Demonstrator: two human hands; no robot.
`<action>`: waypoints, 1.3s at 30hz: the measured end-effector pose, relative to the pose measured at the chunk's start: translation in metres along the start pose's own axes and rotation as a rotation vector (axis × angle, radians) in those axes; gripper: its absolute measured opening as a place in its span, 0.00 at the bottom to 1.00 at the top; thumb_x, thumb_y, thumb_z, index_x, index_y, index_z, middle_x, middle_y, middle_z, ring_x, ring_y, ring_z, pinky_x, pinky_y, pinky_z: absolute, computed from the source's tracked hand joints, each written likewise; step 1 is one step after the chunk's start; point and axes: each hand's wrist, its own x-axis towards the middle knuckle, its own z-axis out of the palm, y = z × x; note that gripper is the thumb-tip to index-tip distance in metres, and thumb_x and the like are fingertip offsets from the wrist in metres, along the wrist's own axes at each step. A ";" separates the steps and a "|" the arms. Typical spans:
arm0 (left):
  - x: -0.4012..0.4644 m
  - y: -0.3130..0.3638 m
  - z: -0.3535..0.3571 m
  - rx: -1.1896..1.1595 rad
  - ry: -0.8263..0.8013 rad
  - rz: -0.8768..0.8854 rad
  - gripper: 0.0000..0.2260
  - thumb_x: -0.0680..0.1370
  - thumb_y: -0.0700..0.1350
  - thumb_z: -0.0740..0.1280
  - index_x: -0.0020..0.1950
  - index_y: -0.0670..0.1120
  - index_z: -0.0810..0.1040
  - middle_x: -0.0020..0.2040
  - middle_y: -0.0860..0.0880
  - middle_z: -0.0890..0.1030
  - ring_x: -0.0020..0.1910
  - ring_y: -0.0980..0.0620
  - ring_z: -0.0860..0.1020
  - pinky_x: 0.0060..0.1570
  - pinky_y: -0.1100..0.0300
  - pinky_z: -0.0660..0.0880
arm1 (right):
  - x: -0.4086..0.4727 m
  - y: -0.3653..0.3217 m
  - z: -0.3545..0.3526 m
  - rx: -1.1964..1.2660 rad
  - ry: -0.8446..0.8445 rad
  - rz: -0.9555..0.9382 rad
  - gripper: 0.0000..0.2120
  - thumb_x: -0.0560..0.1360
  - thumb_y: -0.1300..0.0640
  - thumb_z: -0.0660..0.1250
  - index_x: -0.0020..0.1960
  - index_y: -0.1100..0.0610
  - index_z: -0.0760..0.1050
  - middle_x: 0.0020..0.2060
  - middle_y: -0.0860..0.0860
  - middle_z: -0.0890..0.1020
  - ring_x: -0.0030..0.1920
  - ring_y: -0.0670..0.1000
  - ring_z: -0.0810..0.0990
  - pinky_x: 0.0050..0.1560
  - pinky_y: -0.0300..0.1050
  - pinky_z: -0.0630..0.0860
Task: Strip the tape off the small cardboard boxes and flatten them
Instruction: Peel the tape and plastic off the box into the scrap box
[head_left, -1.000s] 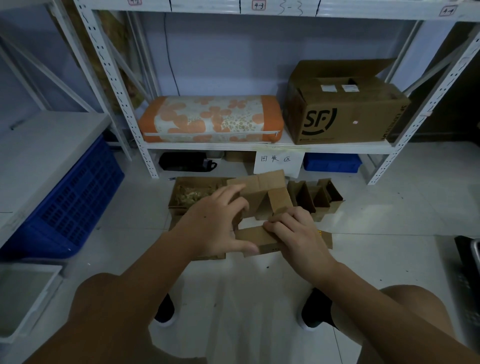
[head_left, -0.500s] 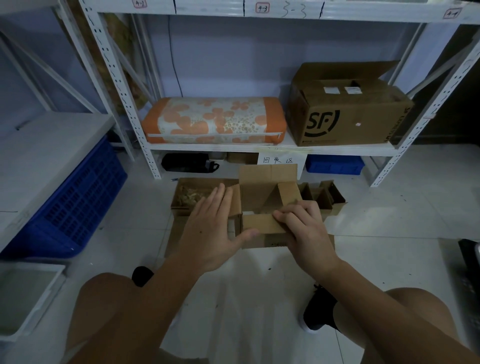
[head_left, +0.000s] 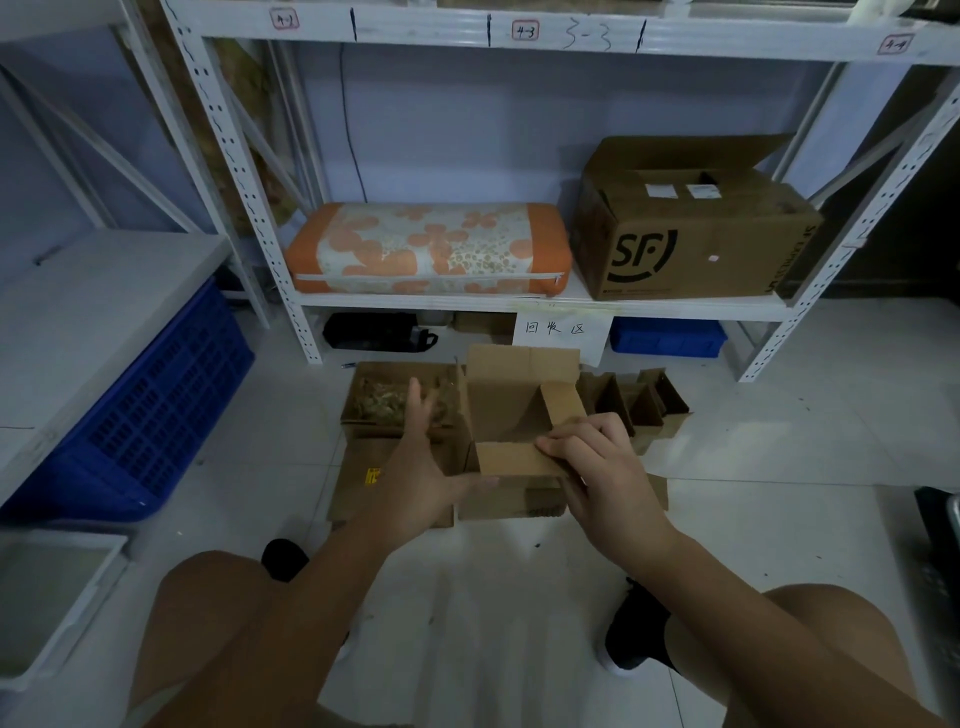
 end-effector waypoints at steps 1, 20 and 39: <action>0.001 -0.002 0.001 -0.027 -0.005 -0.013 0.67 0.60 0.60 0.86 0.83 0.62 0.39 0.80 0.63 0.62 0.77 0.58 0.66 0.73 0.56 0.69 | 0.000 -0.003 0.000 0.013 0.010 0.002 0.15 0.72 0.65 0.75 0.58 0.56 0.81 0.54 0.48 0.82 0.56 0.52 0.74 0.56 0.44 0.74; -0.004 0.000 -0.014 0.067 -0.021 0.131 0.46 0.60 0.57 0.85 0.74 0.58 0.68 0.63 0.63 0.79 0.64 0.60 0.79 0.63 0.51 0.78 | 0.043 -0.001 -0.038 -0.295 -0.618 -0.150 0.39 0.76 0.26 0.54 0.79 0.47 0.64 0.81 0.47 0.60 0.82 0.52 0.48 0.80 0.56 0.52; -0.004 0.008 -0.011 0.073 0.042 0.100 0.37 0.65 0.48 0.84 0.64 0.72 0.68 0.58 0.68 0.80 0.57 0.65 0.80 0.55 0.61 0.80 | -0.004 0.027 -0.009 -0.022 -0.549 0.384 0.48 0.77 0.28 0.57 0.82 0.46 0.34 0.81 0.41 0.36 0.81 0.45 0.45 0.80 0.52 0.55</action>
